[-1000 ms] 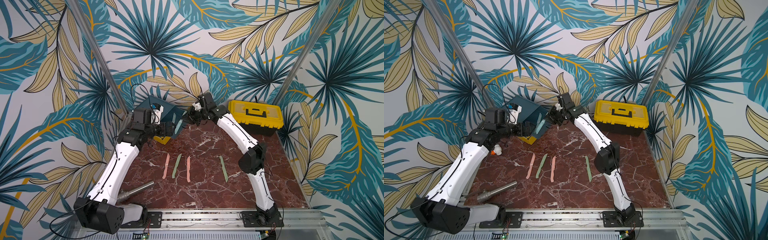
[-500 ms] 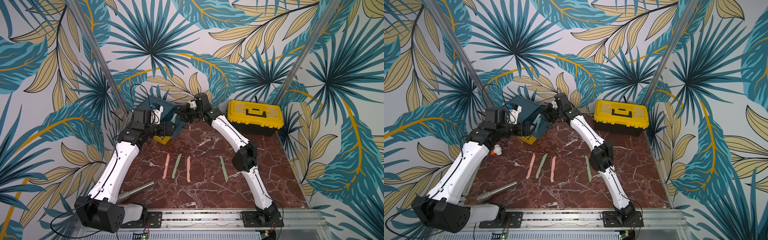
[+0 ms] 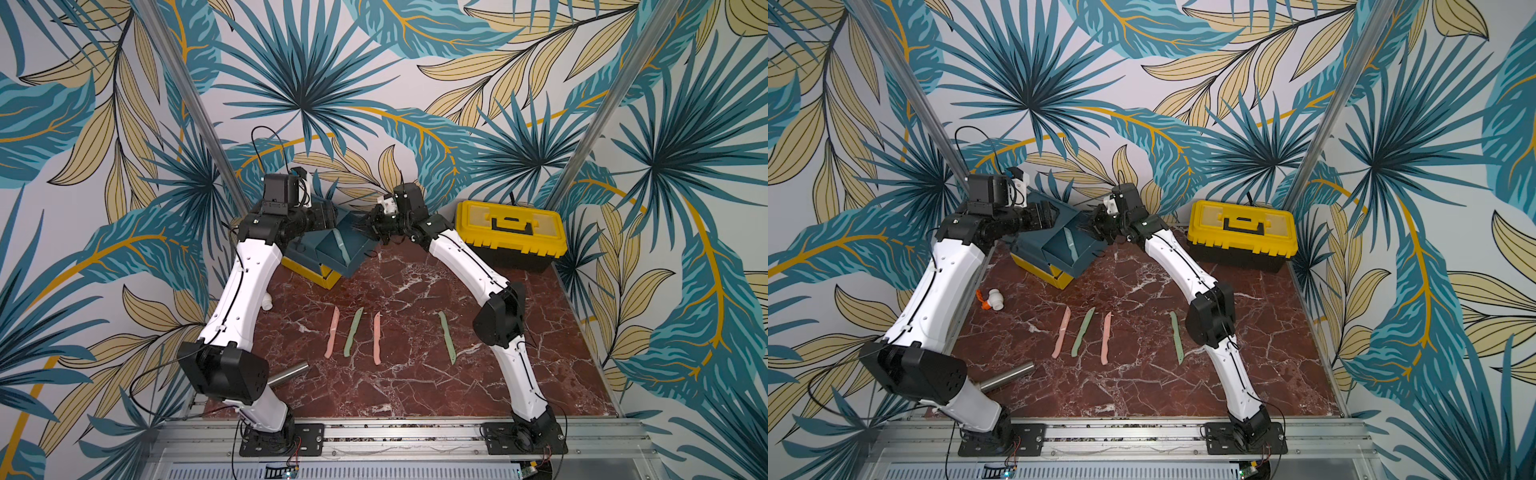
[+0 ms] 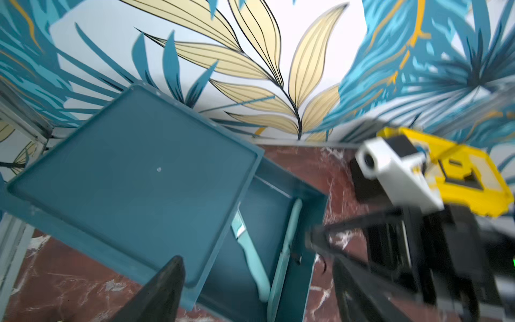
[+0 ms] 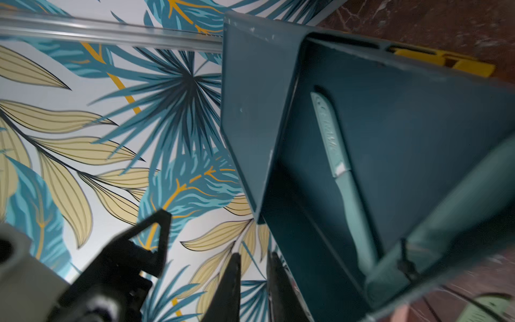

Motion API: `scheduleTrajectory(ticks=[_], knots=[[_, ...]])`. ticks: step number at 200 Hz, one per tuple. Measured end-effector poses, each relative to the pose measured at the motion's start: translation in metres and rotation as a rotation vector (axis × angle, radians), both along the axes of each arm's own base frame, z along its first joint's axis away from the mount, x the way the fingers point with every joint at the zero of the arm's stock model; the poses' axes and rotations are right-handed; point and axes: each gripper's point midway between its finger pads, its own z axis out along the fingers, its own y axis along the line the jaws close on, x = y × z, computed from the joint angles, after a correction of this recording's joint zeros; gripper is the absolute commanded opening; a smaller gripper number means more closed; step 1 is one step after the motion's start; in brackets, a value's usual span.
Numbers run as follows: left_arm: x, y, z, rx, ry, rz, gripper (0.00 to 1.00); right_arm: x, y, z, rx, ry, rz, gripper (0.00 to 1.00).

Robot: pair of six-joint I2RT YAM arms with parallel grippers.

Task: Place the fruit knives into the drawer by color
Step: Place the fruit knife in the drawer, then close the drawer of the storage box.

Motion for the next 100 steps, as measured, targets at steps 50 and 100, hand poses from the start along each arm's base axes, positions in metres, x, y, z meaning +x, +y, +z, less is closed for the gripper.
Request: scheduleTrajectory(ticks=[50,100], knots=[[0.051,0.025,-0.021,0.017,0.072,0.090,0.00,-0.015,-0.032,-0.006,-0.044,-0.022,-0.033,0.00],[0.075,0.062,-0.070,-0.015,0.177,0.165,0.00,-0.009,-0.042,-0.041,-0.107,0.019,-0.072,0.00]])
